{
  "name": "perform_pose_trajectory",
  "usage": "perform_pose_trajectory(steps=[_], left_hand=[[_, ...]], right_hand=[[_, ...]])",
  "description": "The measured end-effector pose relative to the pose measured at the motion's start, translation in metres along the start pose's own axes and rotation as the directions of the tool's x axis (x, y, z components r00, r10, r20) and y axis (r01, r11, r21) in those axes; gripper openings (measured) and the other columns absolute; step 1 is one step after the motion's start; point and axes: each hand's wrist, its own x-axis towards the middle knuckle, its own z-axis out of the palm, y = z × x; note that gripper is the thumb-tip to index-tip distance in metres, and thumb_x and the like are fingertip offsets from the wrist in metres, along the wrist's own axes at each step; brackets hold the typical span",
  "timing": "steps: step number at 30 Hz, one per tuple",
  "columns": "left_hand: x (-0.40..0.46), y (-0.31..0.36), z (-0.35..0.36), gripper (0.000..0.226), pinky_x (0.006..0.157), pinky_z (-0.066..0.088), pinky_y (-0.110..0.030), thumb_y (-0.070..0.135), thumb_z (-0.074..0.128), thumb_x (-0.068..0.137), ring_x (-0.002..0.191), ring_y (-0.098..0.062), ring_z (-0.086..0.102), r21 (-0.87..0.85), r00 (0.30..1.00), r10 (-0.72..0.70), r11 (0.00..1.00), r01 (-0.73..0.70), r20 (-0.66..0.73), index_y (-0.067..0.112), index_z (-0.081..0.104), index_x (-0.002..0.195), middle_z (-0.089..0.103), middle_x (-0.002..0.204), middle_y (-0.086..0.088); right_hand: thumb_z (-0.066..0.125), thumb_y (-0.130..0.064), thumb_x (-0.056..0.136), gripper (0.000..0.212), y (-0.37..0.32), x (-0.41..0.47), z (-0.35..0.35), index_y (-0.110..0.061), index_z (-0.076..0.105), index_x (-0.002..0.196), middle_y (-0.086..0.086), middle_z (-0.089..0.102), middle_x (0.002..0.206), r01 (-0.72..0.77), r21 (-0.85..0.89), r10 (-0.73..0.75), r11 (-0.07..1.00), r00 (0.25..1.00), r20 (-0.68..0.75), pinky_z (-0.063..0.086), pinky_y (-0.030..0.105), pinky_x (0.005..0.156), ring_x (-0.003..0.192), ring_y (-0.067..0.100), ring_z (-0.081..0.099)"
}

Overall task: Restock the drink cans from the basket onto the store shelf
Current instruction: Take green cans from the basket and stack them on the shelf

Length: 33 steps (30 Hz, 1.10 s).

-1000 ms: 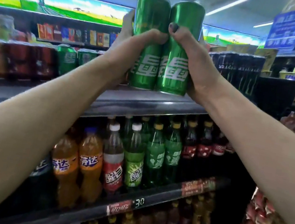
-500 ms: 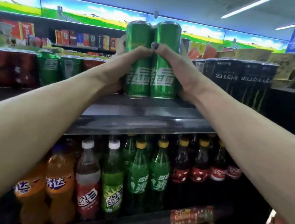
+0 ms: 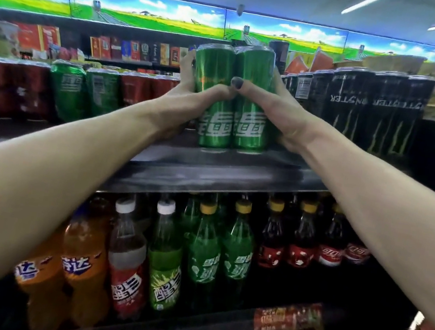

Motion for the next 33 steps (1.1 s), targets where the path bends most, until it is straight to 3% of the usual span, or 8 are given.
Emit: perform_pose_trajectory(steps=[3,7,13,16,19,24,29,33], left_hand=[[0.000,-0.002,-0.002,0.107,0.094,0.061,-0.052,0.028,0.079,0.090,0.108,-0.025,0.076,0.066,1.000,0.027,0.997,-0.026,-0.005,0.027,-0.003,0.158,0.069,0.127,-0.012],[-0.001,0.000,0.002,0.123,0.101,0.057,-0.052,0.027,0.083,0.087,0.110,-0.021,0.075,0.105,0.999,0.039,0.994,-0.038,-0.008,0.024,-0.017,0.160,0.071,0.125,-0.007],[-0.002,0.004,0.003,0.101,0.101,0.058,-0.044,0.036,0.077,0.094,0.113,-0.022,0.072,0.233,1.000,-0.003,0.972,0.000,0.013,0.019,0.001,0.158,0.068,0.124,-0.004],[-0.005,0.010,0.003,0.101,0.097,0.052,-0.030,0.055,0.070,0.093,0.111,-0.013,0.065,0.389,0.995,-0.092,0.918,0.077,0.022,0.014,0.006,0.160,0.062,0.124,0.003],[-0.011,0.011,-0.003,0.117,0.104,0.044,-0.030,0.067,0.072,0.084,0.118,-0.017,0.059,0.534,0.980,-0.190,0.835,0.128,0.063,0.021,-0.002,0.163,0.057,0.131,0.000],[-0.023,0.019,-0.016,0.122,0.116,0.038,-0.034,0.064,0.078,0.069,0.129,-0.020,0.052,0.665,0.937,-0.322,0.730,0.157,0.132,0.031,0.008,0.162,0.047,0.141,0.002],[-0.013,0.020,-0.011,0.095,0.109,0.035,-0.026,0.050,0.078,0.086,0.130,-0.015,0.049,0.695,0.948,-0.269,0.715,0.077,0.171,0.023,0.021,0.158,0.044,0.144,0.005],[0.007,0.011,-0.001,0.110,0.115,0.041,-0.030,0.060,0.089,0.071,0.131,-0.013,0.055,0.691,0.957,-0.240,0.720,0.064,0.162,0.020,0.030,0.156,0.049,0.145,0.004]], right_hand=[[0.086,-0.052,0.072,0.111,0.002,0.003,-0.003,-0.033,0.021,0.160,0.000,0.068,0.132,-0.026,-0.028,0.027,0.999,0.999,0.024,0.059,0.036,0.095,0.114,0.015,0.071],[0.085,-0.075,0.058,0.120,0.003,-0.001,-0.009,-0.036,0.027,0.156,-0.001,0.059,0.145,-0.063,-0.109,0.070,0.992,0.995,0.069,0.039,0.053,0.117,0.132,0.022,0.056],[0.079,-0.087,0.050,0.133,-0.003,-0.007,-0.011,-0.035,0.022,0.159,-0.002,0.044,0.159,-0.096,-0.175,0.113,0.980,0.990,0.089,0.028,0.056,0.122,0.144,0.022,0.042],[0.074,-0.090,0.053,0.137,-0.006,-0.014,-0.010,-0.032,0.015,0.162,0.001,0.031,0.166,-0.095,-0.220,0.112,0.971,0.992,0.064,0.022,0.058,0.124,0.150,0.025,0.033],[0.068,-0.077,0.076,0.122,-0.009,-0.024,-0.013,-0.027,0.000,0.164,0.004,0.009,0.173,-0.097,-0.236,0.106,0.967,0.994,0.022,0.015,0.053,0.125,0.156,0.027,0.017],[0.082,-0.060,0.056,0.125,-0.008,-0.028,-0.011,-0.035,0.017,0.159,0.002,0.042,0.158,-0.143,-0.397,0.154,0.907,0.988,-0.004,0.033,0.049,0.121,0.141,0.024,0.046],[0.081,-0.050,0.071,0.117,-0.011,-0.028,-0.013,-0.032,0.008,0.162,0.004,0.038,0.160,-0.162,-0.435,0.172,0.886,0.985,-0.016,0.033,0.045,0.120,0.140,0.024,0.044],[0.080,-0.049,0.072,0.116,-0.009,-0.025,-0.014,-0.030,0.007,0.160,0.003,0.058,0.137,-0.196,-0.457,0.186,0.868,0.980,-0.067,0.043,0.044,0.113,0.121,0.022,0.059]])
